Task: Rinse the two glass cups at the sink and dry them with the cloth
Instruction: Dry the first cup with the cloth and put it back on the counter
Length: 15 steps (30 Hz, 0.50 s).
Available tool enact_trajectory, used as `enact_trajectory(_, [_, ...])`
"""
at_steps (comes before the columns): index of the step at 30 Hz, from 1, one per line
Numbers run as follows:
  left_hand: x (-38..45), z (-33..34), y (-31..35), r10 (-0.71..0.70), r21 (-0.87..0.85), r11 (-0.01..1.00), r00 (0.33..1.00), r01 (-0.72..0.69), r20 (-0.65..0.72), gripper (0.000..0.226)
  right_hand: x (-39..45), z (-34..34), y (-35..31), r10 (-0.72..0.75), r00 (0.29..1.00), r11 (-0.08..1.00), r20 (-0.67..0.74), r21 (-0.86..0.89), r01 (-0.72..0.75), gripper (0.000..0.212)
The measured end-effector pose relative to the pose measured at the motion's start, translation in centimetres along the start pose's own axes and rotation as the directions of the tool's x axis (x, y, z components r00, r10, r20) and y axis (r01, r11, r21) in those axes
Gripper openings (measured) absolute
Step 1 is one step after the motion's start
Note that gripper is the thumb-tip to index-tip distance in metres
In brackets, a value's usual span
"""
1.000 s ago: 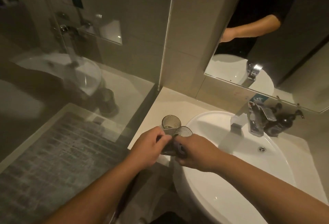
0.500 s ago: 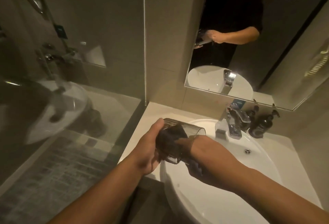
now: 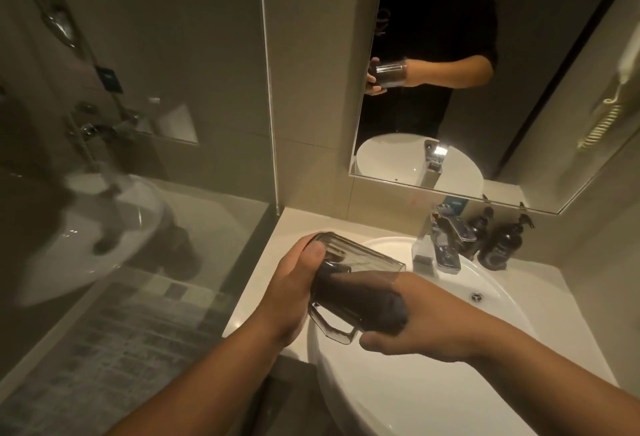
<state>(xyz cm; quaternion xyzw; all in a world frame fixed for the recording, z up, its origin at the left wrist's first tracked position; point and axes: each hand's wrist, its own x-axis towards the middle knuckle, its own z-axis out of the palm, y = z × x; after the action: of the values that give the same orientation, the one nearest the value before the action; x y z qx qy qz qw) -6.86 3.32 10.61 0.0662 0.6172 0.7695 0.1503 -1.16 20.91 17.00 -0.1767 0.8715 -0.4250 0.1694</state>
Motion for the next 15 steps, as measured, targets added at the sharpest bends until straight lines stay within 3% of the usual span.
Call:
enact_trajectory(2, [-0.1,0.2,0.2,0.046,0.018,0.999,0.998,-0.046,0.037,0.058,-0.4,0.0,0.3,-0.004,1.000,0.948,0.019,0.318,-0.003,0.058])
enact_trajectory(3, [-0.1,0.2,0.2,0.084,0.036,0.996,0.995,-0.086,0.048,0.064,-0.5,0.3,0.4,-0.010,1.000,0.863,0.023,0.504,-0.003,0.058])
enact_trajectory(5, [0.1,0.2,0.3,0.169,0.084,0.981,0.984,-0.174,0.062,0.071,-0.5,1.0,0.8,-0.024,1.000,0.590,0.012,0.807,0.005,0.058])
enact_trajectory(6, [0.2,0.1,0.3,0.190,0.104,0.975,0.980,-0.196,0.064,0.078,-0.4,1.2,1.0,-0.015,1.000,0.486,-0.012,0.874,0.017,0.057])
enact_trajectory(7, [0.4,-0.1,0.3,0.202,0.122,0.970,0.977,-0.209,0.073,0.084,-0.4,1.1,1.0,0.005,0.999,0.452,-0.037,0.892,0.031,0.058])
enact_trajectory(8, [0.6,-0.2,0.4,0.203,0.150,0.965,0.974,-0.216,0.102,0.086,-0.4,0.9,1.0,0.022,0.997,0.505,-0.077,0.861,0.055,0.059])
enact_trajectory(9, [0.8,-0.3,0.6,0.199,0.183,0.958,0.970,-0.223,0.143,0.082,-0.6,0.4,1.0,0.023,0.991,0.629,-0.131,0.773,0.087,0.058])
enact_trajectory(10, [0.9,-0.3,1.0,0.173,0.198,0.958,0.967,-0.209,0.187,0.073,-0.9,-0.2,0.8,-0.002,0.980,0.808,-0.200,0.578,0.120,0.055])
enact_trajectory(11, [1.0,-0.3,1.6,0.103,0.168,0.975,0.967,-0.144,0.232,0.064,-1.2,-1.0,0.6,-0.040,0.967,0.959,-0.252,0.263,0.108,0.053])
enact_trajectory(12, [1.2,-0.1,2.2,0.013,0.094,0.995,0.965,-0.039,0.262,0.059,-1.4,-1.6,0.3,-0.094,0.965,0.995,-0.246,-0.059,0.082,0.053])
enact_trajectory(13, [1.3,0.0,2.8,-0.067,0.014,0.998,0.957,0.066,0.281,0.058,-1.4,-2.1,0.3,-0.133,0.972,0.941,-0.191,-0.334,0.063,0.054])
enact_trajectory(15, [1.6,0.6,3.6,-0.169,-0.072,0.978,0.946,0.195,0.276,0.060,-0.9,-2.1,0.1,-0.154,0.987,0.808,-0.048,-0.581,0.097,0.052])
